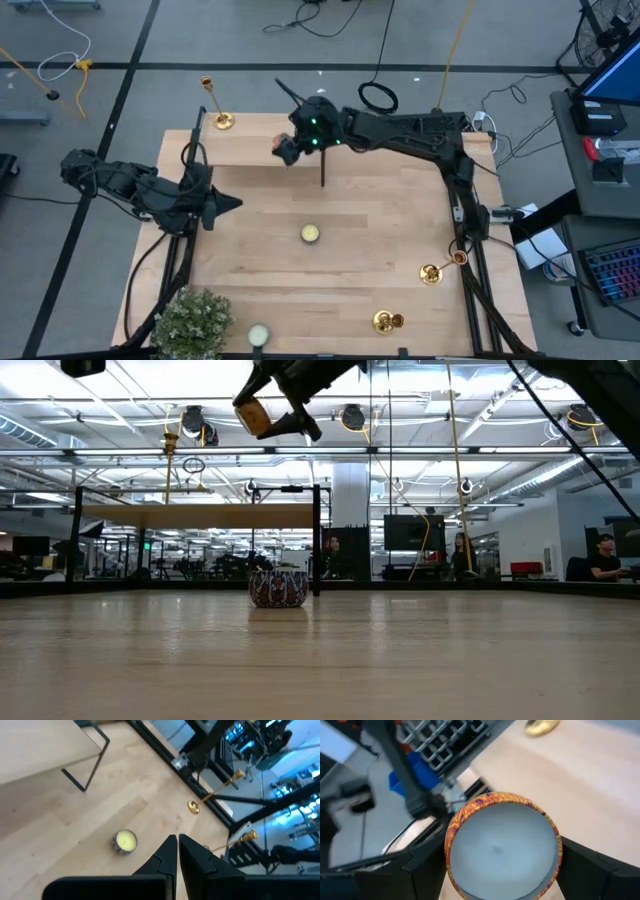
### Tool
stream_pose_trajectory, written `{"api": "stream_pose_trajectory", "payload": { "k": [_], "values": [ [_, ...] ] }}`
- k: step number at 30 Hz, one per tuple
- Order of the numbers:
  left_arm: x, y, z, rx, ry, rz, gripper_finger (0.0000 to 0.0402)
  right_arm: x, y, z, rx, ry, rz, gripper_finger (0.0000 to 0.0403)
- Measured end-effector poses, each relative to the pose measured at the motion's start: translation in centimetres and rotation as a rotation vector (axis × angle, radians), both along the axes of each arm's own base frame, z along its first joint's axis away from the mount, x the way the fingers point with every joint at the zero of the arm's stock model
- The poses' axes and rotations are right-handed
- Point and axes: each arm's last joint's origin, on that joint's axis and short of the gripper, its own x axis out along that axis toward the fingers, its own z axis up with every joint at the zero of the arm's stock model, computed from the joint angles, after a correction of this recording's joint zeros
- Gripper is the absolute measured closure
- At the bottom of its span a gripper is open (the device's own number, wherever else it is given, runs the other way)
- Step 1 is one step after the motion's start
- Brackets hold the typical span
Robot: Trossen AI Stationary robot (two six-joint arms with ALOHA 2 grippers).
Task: Pick & Place candle stick holders
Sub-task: Put the orange scented candle on the shelf
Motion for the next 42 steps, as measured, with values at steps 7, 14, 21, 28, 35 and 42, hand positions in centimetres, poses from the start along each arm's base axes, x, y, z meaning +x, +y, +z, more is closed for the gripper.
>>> {"api": "stream_pose_trajectory", "payload": {
  "k": [7, 14, 21, 28, 35, 42],
  "values": [
    [-0.3, -0.1, -0.4, -0.014, 0.053, -0.057, 0.038, -0.1, -3.8, -2.1, 0.007, 0.116, -0.068, 0.0105],
    [-0.4, -0.2, -0.5, -0.017, 0.067, -0.08, 0.038, -0.7, -5.0, -2.7, -0.032, 0.181, -0.076, 0.0105],
    [-0.4, -0.2, -0.7, -0.029, 0.091, -0.105, 0.038, -0.7, -4.4, -3.0, -0.146, 0.232, 0.029, 0.0105],
    [-0.5, -0.2, -0.8, -0.033, 0.11, -0.119, 0.038, -0.4, -2.7, -3.4, -0.327, 0.324, 0.161, 0.0105],
    [-0.5, -0.2, -0.8, -0.038, 0.111, -0.122, 0.038, 0.0, -2.3, -4.8, -0.363, 0.402, 0.208, 0.0105],
    [-0.5, -0.2, -0.8, -0.044, 0.111, -0.119, 0.038, 0.6, -2.5, -7.0, -0.33, 0.465, 0.222, 0.0105]
  ]
}}
